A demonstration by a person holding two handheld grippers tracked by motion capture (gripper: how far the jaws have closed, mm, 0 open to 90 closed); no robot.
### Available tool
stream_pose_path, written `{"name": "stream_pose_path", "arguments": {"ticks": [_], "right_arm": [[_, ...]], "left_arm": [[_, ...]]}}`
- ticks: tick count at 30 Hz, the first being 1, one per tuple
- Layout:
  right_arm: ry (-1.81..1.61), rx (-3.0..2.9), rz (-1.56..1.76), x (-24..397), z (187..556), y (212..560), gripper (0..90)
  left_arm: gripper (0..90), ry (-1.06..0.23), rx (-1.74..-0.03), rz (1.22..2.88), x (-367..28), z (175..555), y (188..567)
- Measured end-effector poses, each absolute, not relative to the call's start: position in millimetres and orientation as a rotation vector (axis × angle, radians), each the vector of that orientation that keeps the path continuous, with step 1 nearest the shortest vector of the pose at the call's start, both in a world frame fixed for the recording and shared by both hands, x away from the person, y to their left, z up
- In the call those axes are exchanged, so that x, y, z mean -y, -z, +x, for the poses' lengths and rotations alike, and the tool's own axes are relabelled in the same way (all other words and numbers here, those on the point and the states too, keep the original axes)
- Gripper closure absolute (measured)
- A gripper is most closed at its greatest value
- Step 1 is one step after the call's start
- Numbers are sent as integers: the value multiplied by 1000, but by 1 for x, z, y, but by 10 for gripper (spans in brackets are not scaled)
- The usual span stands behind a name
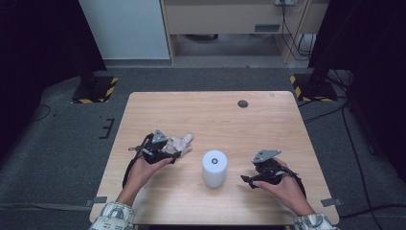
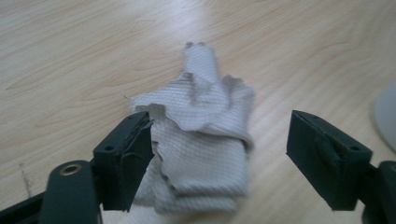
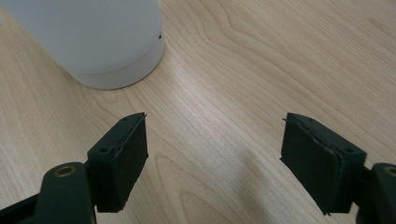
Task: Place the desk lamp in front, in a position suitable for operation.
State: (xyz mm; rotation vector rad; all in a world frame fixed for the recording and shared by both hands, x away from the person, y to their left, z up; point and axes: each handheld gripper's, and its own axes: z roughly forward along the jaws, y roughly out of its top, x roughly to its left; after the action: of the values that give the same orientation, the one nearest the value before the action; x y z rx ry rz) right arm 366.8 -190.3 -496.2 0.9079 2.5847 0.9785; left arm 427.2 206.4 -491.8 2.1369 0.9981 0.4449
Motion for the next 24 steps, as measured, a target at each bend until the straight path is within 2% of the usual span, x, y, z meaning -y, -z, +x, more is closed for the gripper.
{"name": "stream_pose_path", "arguments": {"ticks": [6,14,15,17,24], "right_arm": [[-972,-2580,932,193,369,499,238],[-982,-2567,961,192,373,501,236],[-972,-2578,953,190,372,502,236],[-970,-2579,948,190,372,502,236],[-981,-2565,946,194,369,500,236]], "left_arm": [[308,-417,-1038,2125,-205,442,502],[330,-406,-1055,2197,-204,447,515],[362,-380,-1057,2221,-203,447,517],[364,-368,-1062,2231,-202,447,519],[463,-339,-1073,2238,-202,446,517]]}}
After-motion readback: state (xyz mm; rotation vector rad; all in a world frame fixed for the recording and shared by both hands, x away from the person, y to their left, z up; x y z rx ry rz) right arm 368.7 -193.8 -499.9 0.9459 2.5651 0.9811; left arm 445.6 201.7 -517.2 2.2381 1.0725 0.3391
